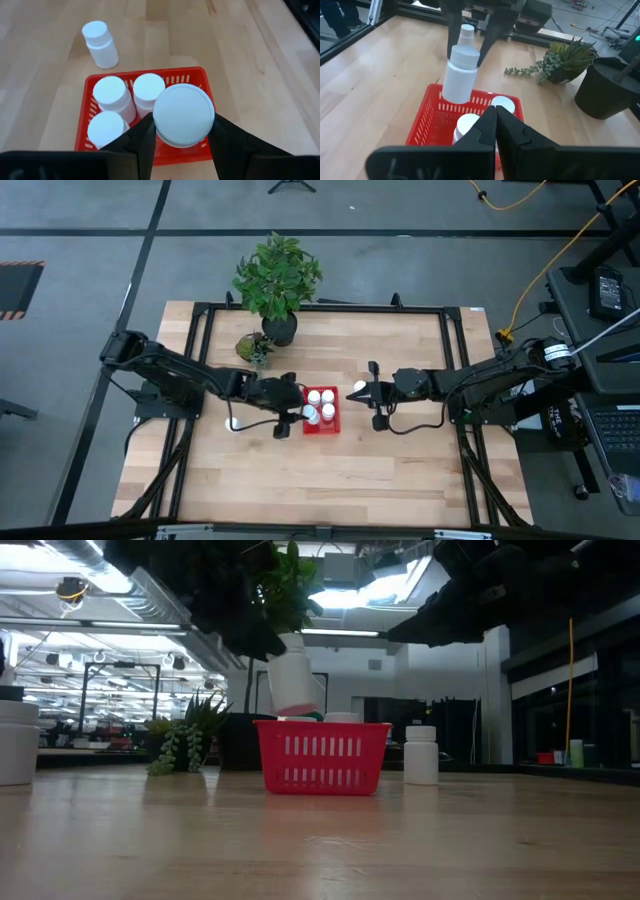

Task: Pick and place pill bottles into a basket
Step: Put the white medicine bottle into the red bin

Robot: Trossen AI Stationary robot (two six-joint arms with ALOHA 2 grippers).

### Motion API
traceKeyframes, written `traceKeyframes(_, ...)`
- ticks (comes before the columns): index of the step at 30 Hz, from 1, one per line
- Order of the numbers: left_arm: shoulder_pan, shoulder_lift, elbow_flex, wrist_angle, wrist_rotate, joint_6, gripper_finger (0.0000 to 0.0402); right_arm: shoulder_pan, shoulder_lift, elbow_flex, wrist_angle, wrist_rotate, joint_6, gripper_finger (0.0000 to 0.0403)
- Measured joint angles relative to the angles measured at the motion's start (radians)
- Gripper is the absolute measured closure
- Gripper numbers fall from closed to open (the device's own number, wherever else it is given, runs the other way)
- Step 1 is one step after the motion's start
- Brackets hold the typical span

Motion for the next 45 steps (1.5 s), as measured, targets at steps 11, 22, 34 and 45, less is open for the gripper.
traceKeyframes(11,0.005,0.068,0.108,-0.114,-0.029,0.077,0.0255,0.0,0.0,0.0,-0.004,0.0,-0.001,0.0396)
traceKeyframes(22,0.012,0.124,0.107,-0.148,-0.069,0.127,0.0255,0.0,0.0,0.0,-0.007,0.0,-0.001,0.0396)
traceKeyframes(34,0.013,0.144,0.106,-0.127,-0.073,0.127,0.0255,0.0,0.0,0.0,-0.007,0.0,-0.001,0.0396)
traceKeyframes(45,0.017,0.208,0.106,-0.096,-0.076,0.119,0.0251,0.0,0.0,0.0,-0.006,0.0,0.0,0.0396)
